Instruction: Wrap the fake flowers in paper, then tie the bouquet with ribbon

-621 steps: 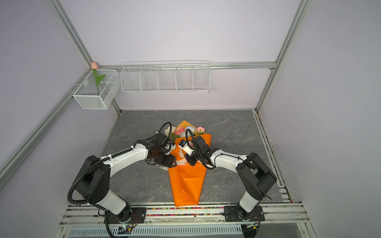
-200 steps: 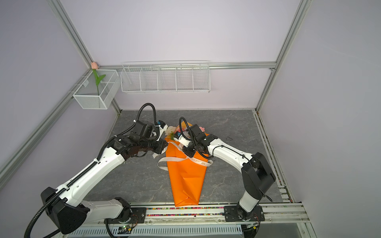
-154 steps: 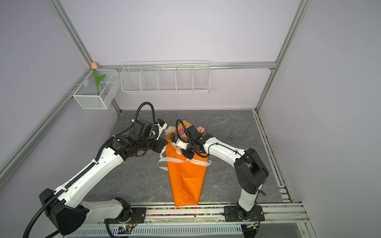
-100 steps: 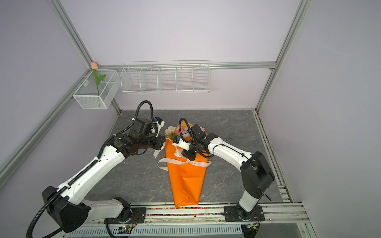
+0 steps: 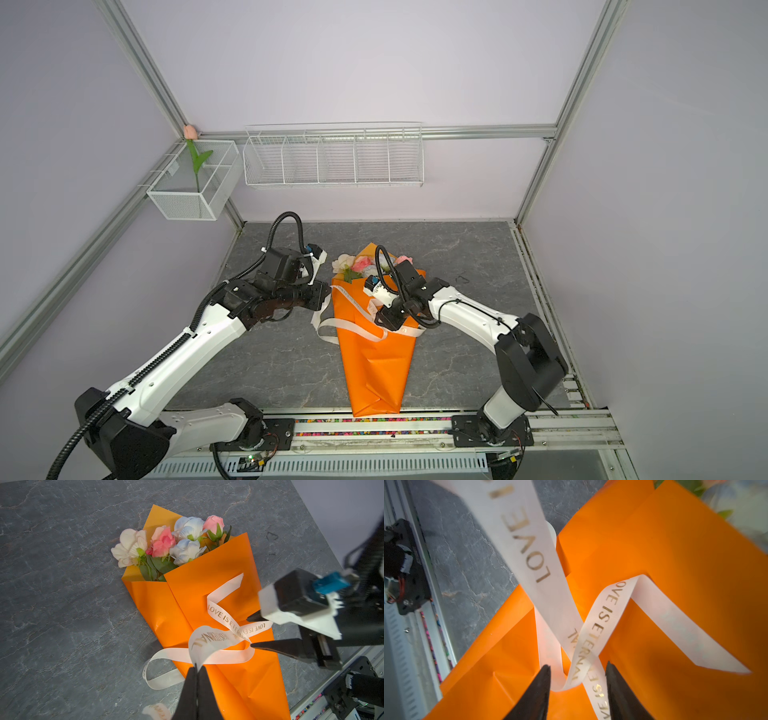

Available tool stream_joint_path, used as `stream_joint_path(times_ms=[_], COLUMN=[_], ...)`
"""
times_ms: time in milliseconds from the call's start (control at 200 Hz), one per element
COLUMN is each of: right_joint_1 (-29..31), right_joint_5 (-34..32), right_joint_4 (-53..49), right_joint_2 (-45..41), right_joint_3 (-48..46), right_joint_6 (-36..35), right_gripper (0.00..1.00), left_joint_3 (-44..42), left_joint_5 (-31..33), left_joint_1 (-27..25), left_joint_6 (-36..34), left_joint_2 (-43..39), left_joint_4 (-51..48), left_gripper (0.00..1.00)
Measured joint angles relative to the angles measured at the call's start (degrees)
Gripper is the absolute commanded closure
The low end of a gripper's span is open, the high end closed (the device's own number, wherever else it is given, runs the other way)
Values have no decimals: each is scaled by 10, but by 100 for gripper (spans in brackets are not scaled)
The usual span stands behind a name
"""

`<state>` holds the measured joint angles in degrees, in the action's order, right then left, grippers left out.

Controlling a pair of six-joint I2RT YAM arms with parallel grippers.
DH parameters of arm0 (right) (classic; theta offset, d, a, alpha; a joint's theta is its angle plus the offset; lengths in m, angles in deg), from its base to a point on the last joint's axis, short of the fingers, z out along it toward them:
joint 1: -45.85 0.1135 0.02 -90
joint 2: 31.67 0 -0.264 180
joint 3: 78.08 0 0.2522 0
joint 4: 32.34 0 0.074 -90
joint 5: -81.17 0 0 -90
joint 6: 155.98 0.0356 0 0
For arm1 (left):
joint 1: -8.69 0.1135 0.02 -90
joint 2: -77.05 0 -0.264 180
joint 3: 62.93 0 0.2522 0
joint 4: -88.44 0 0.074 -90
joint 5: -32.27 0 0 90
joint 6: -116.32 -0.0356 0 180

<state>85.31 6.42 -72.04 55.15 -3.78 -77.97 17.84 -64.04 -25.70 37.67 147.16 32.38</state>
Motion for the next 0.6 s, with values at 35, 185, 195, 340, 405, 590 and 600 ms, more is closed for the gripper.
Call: stream_joint_path(times_ms=[35,185,195,340,405,590,600], right_joint_1=[0,30,34,60,60,75,77], right_joint_5=[-5,-31,-34,-64,-82,-148,-153], right_joint_4=[12,78,83,101,114,178,184], right_joint_2=[-25,-95,-96,-67,-52,-36,-34], right_joint_3=[-19,-105,-111,-145,-149,-179,-181], right_joint_6=[-6,-89,-96,-191,-230,-313,-317], right_gripper=[11,9,8,1,0,4,4], left_joint_3=[0,3,3,7,9,10,10], left_joint_5=[-2,-9,-9,-11,-11,-14,-14], left_joint_1=[0,0,0,0,0,0,0], left_joint_6=[0,0,0,-1,-1,-5,-5], left_joint_2=[2,9,9,9,9,13,13], left_joint_4=[0,-3,-3,-8,-9,-13,-13], left_gripper=[100,100,100,100,100,100,100])
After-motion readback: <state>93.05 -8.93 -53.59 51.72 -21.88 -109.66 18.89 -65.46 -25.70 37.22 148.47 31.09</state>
